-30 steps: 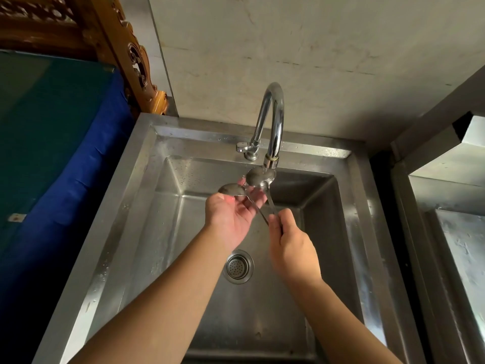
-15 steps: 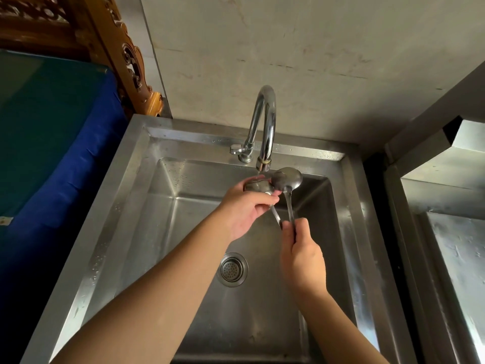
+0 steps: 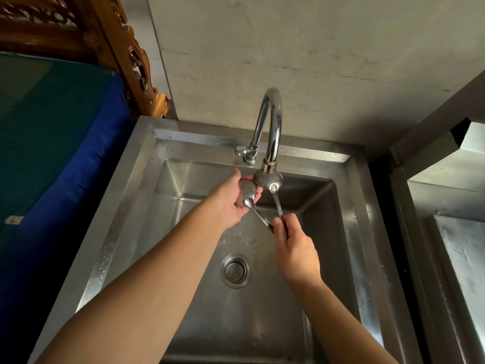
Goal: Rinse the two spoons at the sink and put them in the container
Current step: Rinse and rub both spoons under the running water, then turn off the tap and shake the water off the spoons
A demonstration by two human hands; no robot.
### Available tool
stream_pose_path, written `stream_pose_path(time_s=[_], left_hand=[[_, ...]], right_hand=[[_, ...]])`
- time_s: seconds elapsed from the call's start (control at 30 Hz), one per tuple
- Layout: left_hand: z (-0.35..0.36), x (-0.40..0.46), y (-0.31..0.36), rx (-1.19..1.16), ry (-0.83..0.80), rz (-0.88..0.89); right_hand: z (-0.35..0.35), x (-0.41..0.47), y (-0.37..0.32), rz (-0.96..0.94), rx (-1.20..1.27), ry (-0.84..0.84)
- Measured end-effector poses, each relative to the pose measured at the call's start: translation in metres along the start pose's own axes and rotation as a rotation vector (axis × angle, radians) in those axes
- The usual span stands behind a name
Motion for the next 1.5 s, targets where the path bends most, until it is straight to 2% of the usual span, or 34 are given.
stream_pose_path(time_s=[0.07,0.13,0.23,0.3,0.47,0.63,0.77,0.87,0.97,1.03,1.13,1.2,1.33,1.43,1.5], left_hand=[[-0.016,-0.001,0.010,0.202,0.075,0.070],[-0.025,-0.004,0.026,0.525,0.128,0.237],[-0.010,-0.016,0.039,0.925,-0.039,0.466],[0.003,-0.022,0.036,1.005,-0.139,0.497],[0.010,-0.016,0.039,1.145,0.022,0.579],[0.003,-0.005,0.032,0.911,0.065,0.414],[0.006,-0.001,0.033,1.211,0.072,0.399],[0.021,-0.003,0.047,1.374,0.025,0.581],[0.035,-0.010,0.076,1.507,0.140,0.971],[0.042,-0.005,0.082,1.623,0.130,1.095],[0.039,0.016,0.072,1.891,0.076,0.978],[0.033,0.024,0.065,1.970,0.066,0.957],[0.023,0.027,0.060,1.920,0.043,0.954],[0.017,0.027,0.053,1.900,-0.001,0.873],[0.011,0.025,0.047,1.795,-0.043,0.775]], right_hand=[[0.003,0.001,-0.003,-0.009,-0.018,-0.018],[0.006,0.000,-0.005,-0.019,-0.045,-0.029],[0.008,-0.001,-0.010,-0.048,-0.082,-0.036],[0.010,-0.003,-0.014,-0.061,-0.082,-0.040],[0.006,-0.009,-0.019,-0.112,-0.093,-0.017],[-0.004,-0.025,-0.016,-0.157,-0.156,-0.035],[-0.005,-0.039,-0.008,-0.062,-0.017,-0.099],[-0.008,-0.042,-0.004,0.045,0.153,-0.159],[-0.012,-0.046,-0.001,0.105,0.251,-0.201],[-0.013,-0.047,0.003,0.149,0.287,-0.207],[-0.012,-0.048,0.009,0.218,0.357,-0.231],[-0.010,-0.048,0.010,0.258,0.413,-0.254],[-0.005,-0.048,0.011,0.358,0.535,-0.314],[-0.004,-0.048,0.008,0.430,0.591,-0.349],[-0.005,-0.047,0.003,0.448,0.625,-0.356]])
Point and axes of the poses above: each hand's wrist, its own x-axis towards the middle knuckle, its own z-axis out of the palm, y = z × x, the point moved 7 cm from there along x, towards the middle knuckle, and after that the axes turned 3 degrees about -x, right-handed, at the moved point
